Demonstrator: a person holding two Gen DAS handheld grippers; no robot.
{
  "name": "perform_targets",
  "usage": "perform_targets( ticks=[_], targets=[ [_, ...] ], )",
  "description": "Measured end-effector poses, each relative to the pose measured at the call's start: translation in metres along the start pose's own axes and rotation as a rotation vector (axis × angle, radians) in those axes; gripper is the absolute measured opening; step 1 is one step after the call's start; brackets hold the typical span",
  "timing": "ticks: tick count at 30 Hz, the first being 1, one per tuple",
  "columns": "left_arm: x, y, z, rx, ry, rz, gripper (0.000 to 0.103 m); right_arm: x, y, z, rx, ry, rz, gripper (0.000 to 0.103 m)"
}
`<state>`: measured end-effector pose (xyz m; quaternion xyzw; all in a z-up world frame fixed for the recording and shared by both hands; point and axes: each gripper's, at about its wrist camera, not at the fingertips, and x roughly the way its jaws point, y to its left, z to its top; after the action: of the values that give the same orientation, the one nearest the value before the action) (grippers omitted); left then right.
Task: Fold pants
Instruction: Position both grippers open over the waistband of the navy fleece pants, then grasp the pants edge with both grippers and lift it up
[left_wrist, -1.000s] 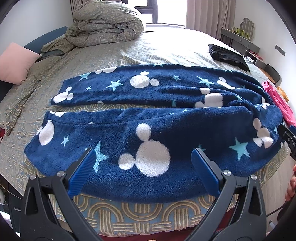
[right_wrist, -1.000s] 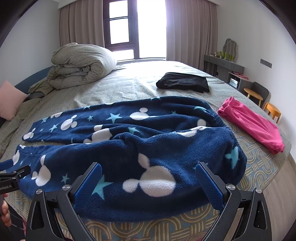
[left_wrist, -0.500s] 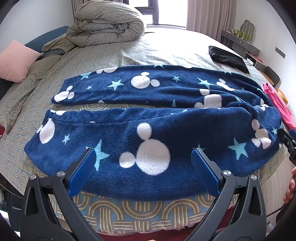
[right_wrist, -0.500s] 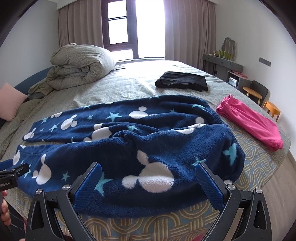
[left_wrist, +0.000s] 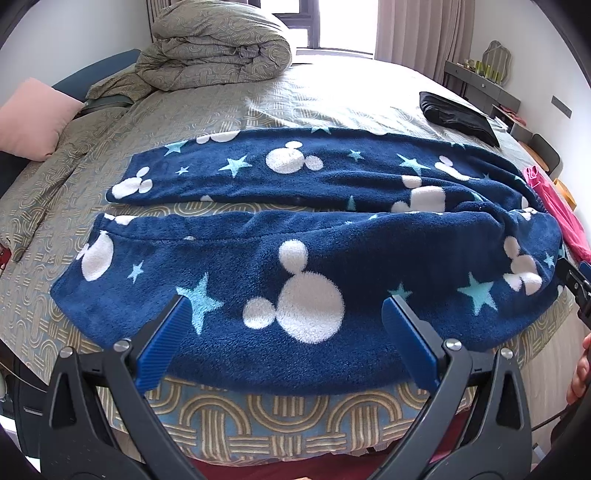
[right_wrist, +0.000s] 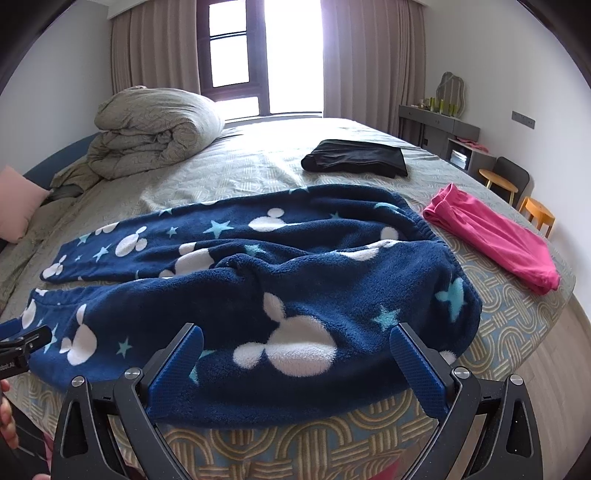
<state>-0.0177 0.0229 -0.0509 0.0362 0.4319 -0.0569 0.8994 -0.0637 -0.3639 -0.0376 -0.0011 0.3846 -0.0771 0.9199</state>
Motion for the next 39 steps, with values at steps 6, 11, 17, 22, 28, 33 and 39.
perform_targets(
  ticks=[6, 11, 17, 22, 28, 33, 39],
  targets=[
    [0.004, 0.007, -0.004, -0.009, 0.018, 0.016, 0.102, -0.003, -0.003, -0.003, -0.004, -0.006, -0.023, 0.103],
    [0.002, 0.014, -0.005, -0.024, 0.019, 0.031, 0.102, -0.002, -0.008, -0.004, 0.016, 0.003, -0.028, 0.103],
    [0.0, 0.037, -0.007, -0.065, 0.011, 0.074, 0.102, -0.001, -0.012, -0.008, 0.023, 0.02, -0.032, 0.103],
    [0.007, 0.075, -0.015, -0.186, 0.03, 0.076, 0.102, 0.011, -0.032, -0.018, 0.072, 0.095, -0.046, 0.103],
    [0.011, 0.123, -0.032, -0.316, 0.058, 0.149, 0.102, 0.019, -0.068, -0.03, 0.183, 0.17, -0.078, 0.103],
    [0.015, 0.137, -0.039, -0.369, 0.069, 0.172, 0.102, 0.025, -0.08, -0.033, 0.206, 0.201, -0.111, 0.103],
    [0.026, 0.135, -0.041, -0.349, 0.101, 0.179, 0.102, 0.031, -0.082, -0.031, 0.231, 0.21, -0.084, 0.103]
  ],
)
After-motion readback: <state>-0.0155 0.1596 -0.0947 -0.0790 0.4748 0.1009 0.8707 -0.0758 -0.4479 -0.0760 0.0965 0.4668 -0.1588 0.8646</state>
